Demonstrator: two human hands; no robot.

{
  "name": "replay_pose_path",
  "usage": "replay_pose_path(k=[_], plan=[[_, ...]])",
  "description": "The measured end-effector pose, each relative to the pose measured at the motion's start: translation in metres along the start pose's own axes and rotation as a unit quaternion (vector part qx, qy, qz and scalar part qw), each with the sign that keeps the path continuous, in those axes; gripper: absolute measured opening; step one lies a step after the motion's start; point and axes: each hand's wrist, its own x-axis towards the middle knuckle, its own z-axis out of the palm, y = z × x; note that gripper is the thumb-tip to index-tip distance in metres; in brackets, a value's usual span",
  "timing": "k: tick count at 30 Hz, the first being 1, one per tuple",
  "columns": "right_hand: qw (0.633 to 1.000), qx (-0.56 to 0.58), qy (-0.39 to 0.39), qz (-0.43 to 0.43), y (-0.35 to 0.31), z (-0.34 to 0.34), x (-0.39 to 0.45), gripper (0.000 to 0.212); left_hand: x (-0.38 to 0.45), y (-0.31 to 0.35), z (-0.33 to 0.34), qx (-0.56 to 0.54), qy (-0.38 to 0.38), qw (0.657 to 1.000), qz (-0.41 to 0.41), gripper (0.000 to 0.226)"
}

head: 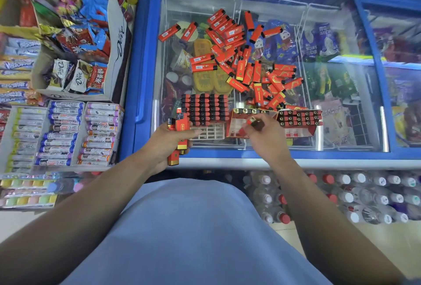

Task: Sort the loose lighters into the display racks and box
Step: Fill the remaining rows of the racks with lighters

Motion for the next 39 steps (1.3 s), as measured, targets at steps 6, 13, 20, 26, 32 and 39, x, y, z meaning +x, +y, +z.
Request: replay_pose_path(k=[6, 13, 20, 26, 32, 39], plan=[[0.968, -0.215, 0.118, -0.051, 0.045, -0.035, 0.018, 0.024, -0.004, 0.004, 0.009, -0.025, -0.049, 0.998, -0.008, 0.026], [0.953, -0.251, 0.140, -0.093, 0.048, -0.039, 0.033, 0.019, -0.005, 0.005, 0.014, -0.034, -0.055, 0.998, -0.018, 0.024], [0.939, -0.257, 0.203, -0.108, 0.048, -0.039, 0.037, 0.018, -0.007, 0.002, 0.011, -0.039, -0.056, 0.997, -0.022, 0.039], [0.933, -0.258, 0.219, -0.127, 0.049, -0.042, 0.037, 0.015, -0.009, 0.002, 0.011, -0.043, -0.071, 0.996, -0.027, 0.034], [0.927, -0.305, 0.157, -0.150, 0.047, -0.056, 0.045, 0.014, -0.012, 0.004, 0.010, -0.043, -0.075, 0.996, -0.035, 0.034], [0.971, -0.152, 0.104, -0.155, 0.001, -0.025, 0.005, 0.017, -0.012, 0.001, 0.007, -0.010, -0.083, 0.996, -0.019, 0.039]])
